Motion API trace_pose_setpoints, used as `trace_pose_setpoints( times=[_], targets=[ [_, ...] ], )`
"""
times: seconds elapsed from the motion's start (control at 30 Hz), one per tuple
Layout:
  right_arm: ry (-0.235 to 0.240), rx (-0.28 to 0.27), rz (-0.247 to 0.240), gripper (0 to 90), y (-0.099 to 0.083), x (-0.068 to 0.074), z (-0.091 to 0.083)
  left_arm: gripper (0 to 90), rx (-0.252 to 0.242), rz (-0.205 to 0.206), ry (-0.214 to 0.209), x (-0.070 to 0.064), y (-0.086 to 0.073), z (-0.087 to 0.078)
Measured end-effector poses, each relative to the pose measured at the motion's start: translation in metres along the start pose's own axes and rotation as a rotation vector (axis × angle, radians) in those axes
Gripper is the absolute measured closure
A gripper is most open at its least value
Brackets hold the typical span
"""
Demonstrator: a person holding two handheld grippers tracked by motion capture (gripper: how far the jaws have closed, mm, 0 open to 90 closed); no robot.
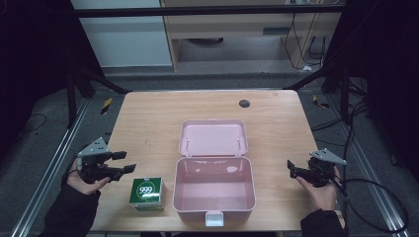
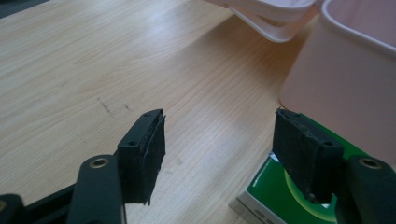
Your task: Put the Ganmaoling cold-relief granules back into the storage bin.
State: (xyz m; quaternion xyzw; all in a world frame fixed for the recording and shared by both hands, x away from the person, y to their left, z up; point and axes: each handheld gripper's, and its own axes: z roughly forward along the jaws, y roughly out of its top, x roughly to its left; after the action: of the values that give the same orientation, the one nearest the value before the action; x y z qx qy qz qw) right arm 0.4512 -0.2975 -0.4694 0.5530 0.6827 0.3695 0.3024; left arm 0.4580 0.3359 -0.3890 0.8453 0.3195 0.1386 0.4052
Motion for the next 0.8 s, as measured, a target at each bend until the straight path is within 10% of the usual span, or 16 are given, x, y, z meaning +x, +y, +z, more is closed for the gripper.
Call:
trace_pose_setpoints(
  times=[0.8],
  targets=[
    [0.004,0.007,-0.023,2.8,-0.003,-0.002,0.001,24.3,0.195,0.238,-0.174,-0.024,0.017,-0.003]
  ],
)
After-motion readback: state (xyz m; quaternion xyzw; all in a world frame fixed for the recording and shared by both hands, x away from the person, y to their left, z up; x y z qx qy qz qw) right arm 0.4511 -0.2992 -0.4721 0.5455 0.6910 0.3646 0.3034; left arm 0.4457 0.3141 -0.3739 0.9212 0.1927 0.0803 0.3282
